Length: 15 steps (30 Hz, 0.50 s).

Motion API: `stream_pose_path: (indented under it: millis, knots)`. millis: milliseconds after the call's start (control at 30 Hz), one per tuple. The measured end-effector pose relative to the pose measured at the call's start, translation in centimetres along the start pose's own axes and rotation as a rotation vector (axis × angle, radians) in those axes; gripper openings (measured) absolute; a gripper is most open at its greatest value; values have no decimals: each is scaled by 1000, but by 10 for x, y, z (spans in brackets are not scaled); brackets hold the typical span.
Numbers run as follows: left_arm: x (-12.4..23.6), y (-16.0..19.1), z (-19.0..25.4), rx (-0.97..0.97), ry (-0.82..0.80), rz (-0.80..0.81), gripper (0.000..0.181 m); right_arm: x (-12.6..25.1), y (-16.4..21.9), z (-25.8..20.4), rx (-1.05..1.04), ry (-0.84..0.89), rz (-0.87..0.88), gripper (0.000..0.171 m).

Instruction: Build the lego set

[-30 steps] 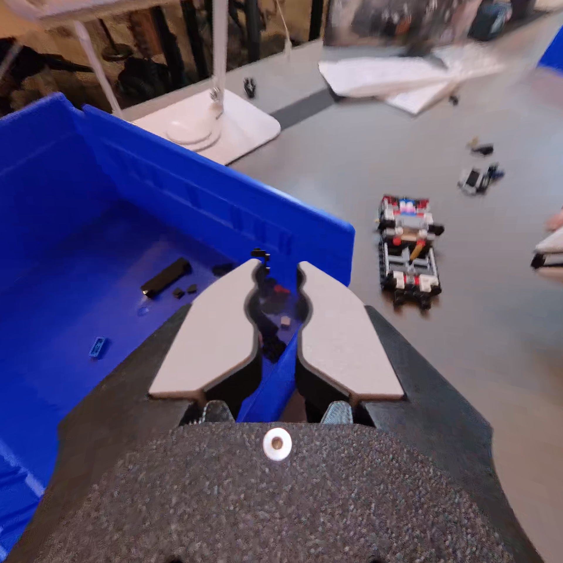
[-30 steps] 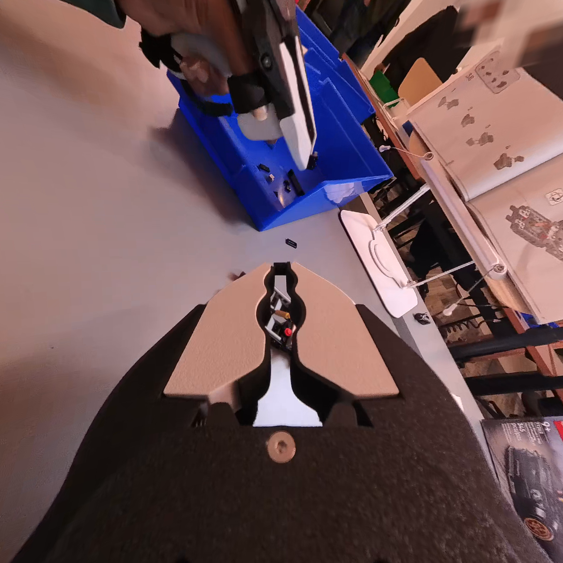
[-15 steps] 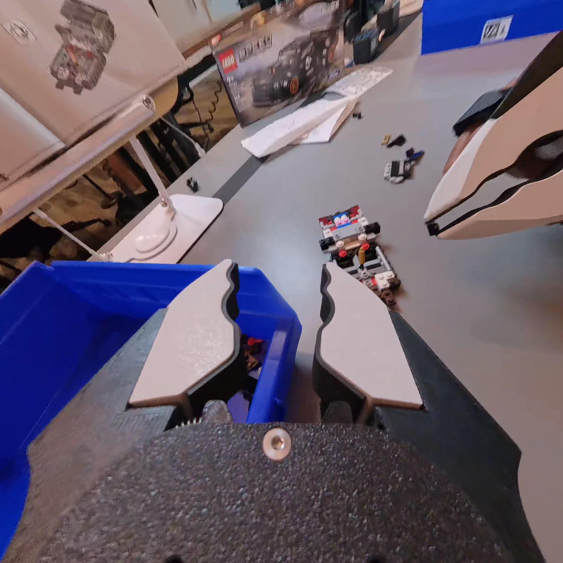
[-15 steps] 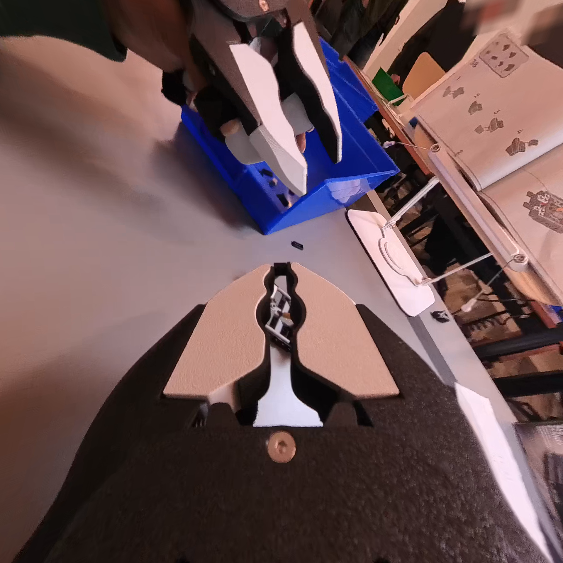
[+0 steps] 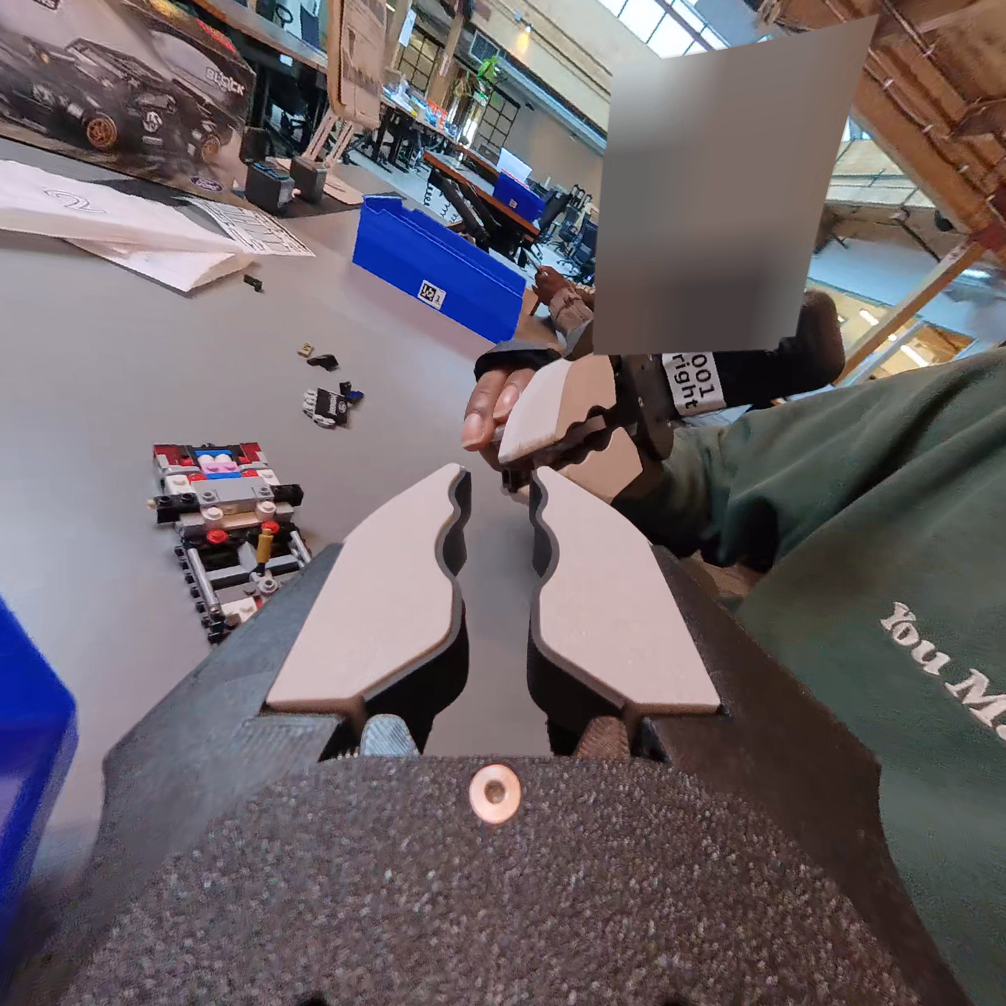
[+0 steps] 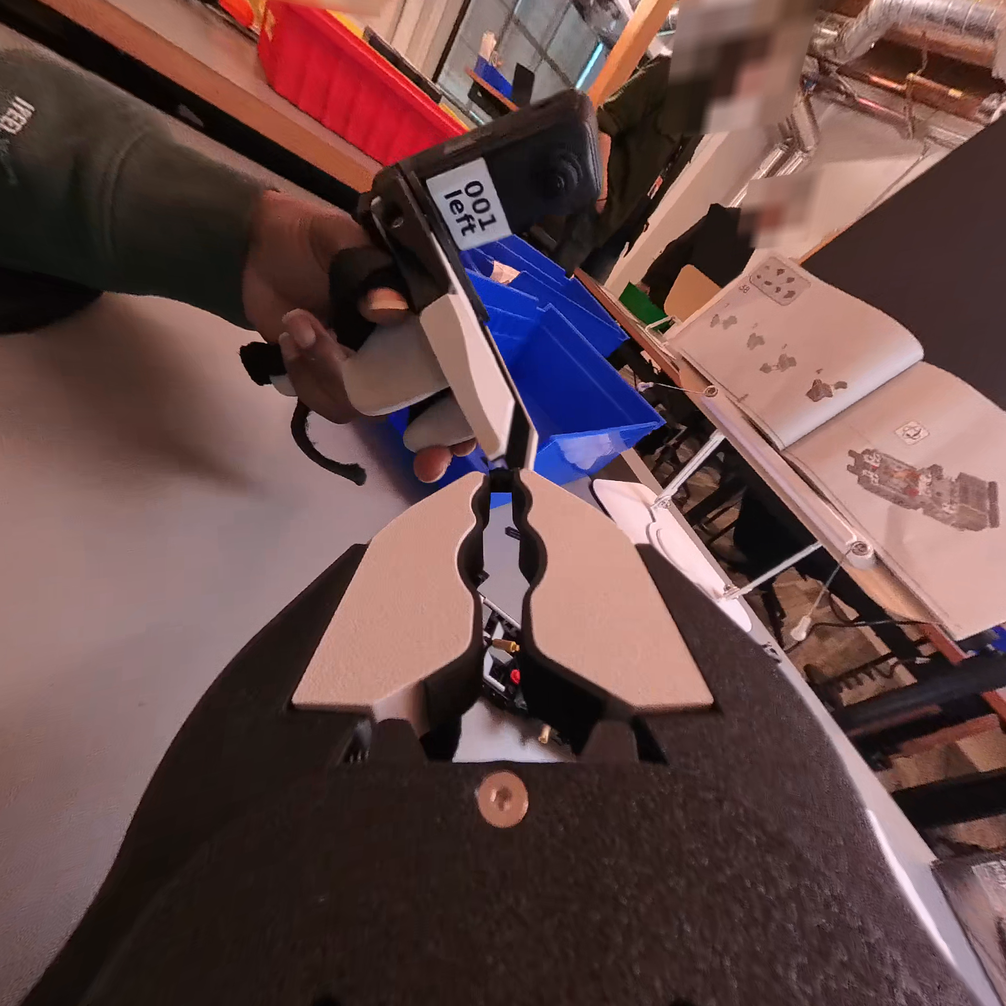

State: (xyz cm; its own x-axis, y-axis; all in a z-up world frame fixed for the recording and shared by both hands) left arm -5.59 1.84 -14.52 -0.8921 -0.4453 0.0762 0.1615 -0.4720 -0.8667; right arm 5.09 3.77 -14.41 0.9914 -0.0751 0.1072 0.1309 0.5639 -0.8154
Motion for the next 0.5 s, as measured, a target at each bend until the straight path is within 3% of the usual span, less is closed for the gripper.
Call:
stream_pose_path:
  millis: [333, 433, 500]
  knots:
    - [-3, 2, 5, -17, 14, -66, 4, -1, -1, -4, 89, 20, -15, 7]
    - [14, -12, -5, -107, -166, -26, 4, -2, 8, 6, 27, 43, -70, 15]
    - [41, -27, -27, -170, -453, 15, 3, -1, 18, 16, -57, 55, -111, 23]
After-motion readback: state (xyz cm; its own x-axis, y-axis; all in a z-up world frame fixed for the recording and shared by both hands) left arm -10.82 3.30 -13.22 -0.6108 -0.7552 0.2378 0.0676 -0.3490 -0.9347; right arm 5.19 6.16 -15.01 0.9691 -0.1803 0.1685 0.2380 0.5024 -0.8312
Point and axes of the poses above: each gripper's, where its closed fingertips meet, x back along the fingers, y out of its underside, z = x × y across the jaws, the point moved 6 cm from there along x, back along the fingers
